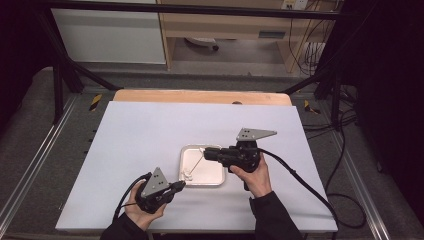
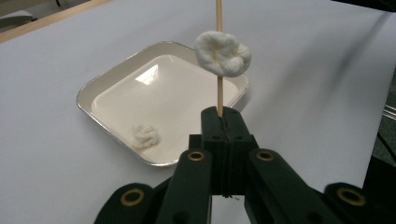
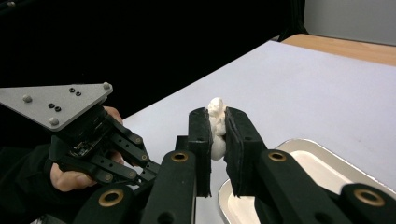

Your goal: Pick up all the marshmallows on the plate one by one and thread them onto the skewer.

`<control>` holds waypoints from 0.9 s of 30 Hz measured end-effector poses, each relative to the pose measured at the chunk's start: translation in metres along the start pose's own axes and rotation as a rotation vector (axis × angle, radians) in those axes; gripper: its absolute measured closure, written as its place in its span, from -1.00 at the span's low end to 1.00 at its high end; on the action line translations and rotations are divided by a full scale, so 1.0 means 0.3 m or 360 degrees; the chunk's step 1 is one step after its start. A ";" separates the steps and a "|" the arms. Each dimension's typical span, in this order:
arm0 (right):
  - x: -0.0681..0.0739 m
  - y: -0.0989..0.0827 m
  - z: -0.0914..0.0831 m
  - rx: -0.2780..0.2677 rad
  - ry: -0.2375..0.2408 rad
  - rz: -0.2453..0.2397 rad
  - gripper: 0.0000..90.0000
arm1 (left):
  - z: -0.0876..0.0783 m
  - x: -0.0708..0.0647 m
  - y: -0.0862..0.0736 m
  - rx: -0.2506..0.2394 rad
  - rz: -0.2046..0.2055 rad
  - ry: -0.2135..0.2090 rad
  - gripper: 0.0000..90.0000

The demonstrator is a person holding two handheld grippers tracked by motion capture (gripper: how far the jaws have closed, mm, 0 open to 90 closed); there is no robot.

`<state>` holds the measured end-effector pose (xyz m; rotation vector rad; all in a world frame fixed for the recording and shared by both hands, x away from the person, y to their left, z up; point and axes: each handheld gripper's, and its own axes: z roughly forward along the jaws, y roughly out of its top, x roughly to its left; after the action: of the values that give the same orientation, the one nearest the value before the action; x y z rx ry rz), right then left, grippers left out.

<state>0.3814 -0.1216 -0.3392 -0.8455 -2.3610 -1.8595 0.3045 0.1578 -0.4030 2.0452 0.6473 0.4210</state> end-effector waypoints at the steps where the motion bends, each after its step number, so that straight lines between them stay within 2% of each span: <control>1: -0.001 -0.002 0.002 0.0006 0.0008 0.0007 0.82 | 0.001 -0.002 -0.001 0.0002 0.0018 0.0005 0.99; 4: -0.002 -0.003 0.005 0.0007 0.0035 0.0025 0.82 | -0.002 -0.011 0.000 -0.0021 0.0062 0.0023 0.99; 6: -0.003 -0.002 0.005 -0.0010 0.0057 0.0046 0.83 | -0.005 -0.011 0.002 -0.0041 0.0058 0.0015 0.99; 8: 0.000 -0.002 0.009 -0.0017 0.0086 0.0060 0.83 | -0.005 -0.012 0.000 -0.0034 0.0067 0.0023 0.99; 13: 0.004 -0.015 0.020 0.0003 0.0083 0.0057 0.85 | 0.002 -0.012 -0.002 -0.0006 0.0068 0.0034 0.99; 15: 0.007 -0.018 0.026 0.0009 0.0101 0.0056 0.85 | 0.002 -0.007 -0.003 -0.0003 0.0054 0.0041 0.99; 27: 0.029 -0.043 0.045 -0.0019 0.0082 0.0009 0.87 | 0.011 -0.006 -0.006 0.0014 0.0014 0.0022 0.99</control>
<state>0.3728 -0.1078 -0.3516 -0.7940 -2.3174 -1.8721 0.3041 0.1553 -0.4063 2.0558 0.6493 0.4384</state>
